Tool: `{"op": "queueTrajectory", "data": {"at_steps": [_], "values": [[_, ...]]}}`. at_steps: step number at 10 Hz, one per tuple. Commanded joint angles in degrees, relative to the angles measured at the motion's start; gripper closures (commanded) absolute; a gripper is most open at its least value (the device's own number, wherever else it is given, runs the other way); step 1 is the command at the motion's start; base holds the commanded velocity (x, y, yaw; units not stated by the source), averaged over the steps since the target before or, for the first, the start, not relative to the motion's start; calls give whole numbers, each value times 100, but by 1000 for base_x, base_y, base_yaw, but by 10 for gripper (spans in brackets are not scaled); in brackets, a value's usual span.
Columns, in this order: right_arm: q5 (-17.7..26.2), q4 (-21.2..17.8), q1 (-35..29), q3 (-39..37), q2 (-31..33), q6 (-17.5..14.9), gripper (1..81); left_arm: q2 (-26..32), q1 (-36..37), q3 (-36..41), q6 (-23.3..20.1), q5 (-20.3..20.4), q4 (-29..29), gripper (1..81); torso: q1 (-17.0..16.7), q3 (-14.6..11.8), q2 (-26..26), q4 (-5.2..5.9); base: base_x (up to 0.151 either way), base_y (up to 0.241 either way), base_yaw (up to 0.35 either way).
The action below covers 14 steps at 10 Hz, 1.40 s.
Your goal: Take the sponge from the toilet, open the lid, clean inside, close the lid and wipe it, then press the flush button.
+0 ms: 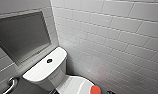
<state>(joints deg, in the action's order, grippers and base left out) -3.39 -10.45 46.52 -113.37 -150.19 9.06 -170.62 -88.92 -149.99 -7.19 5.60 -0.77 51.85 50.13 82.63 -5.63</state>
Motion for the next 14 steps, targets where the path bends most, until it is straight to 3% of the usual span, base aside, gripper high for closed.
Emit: {"op": "queueTrajectory", "data": {"at_steps": [1, 10, 11, 12, 13, 14], "values": [[233, -54, -472, -228, -66, 263, 10, -16, -69, 40, -1, -437, 24, 10, 0, 0, 0, 0, 0, 0, 0], [216, -46, -358, -914, -655, 492, 10, 1, -69, 40, 7, -445, 33, 10, 0, 0, 0, 0, 0, 0, 0], [198, -10, -366, -887, -655, 492, 10, 1, -69, 40, 7, -445, 24, 10, 0, 519, 0, -182, 0, 0, 0], [198, -1, -383, -878, -655, 483, 10, 1, -69, 40, 7, -445, 15, 10, 0, 547, 2, -174, 0, 0, 0], [190, 8, -384, -861, -655, 483, 10, -8, -69, 40, 7, -445, 6, 10, 0, 113, 2, -41, 0, 0, 0], [181, 8, -410, -852, -655, 483, 10, -8, -69, 40, 7, -445, 6, 10, 0, 251, 2, -59, 0, 0, 0]]}}
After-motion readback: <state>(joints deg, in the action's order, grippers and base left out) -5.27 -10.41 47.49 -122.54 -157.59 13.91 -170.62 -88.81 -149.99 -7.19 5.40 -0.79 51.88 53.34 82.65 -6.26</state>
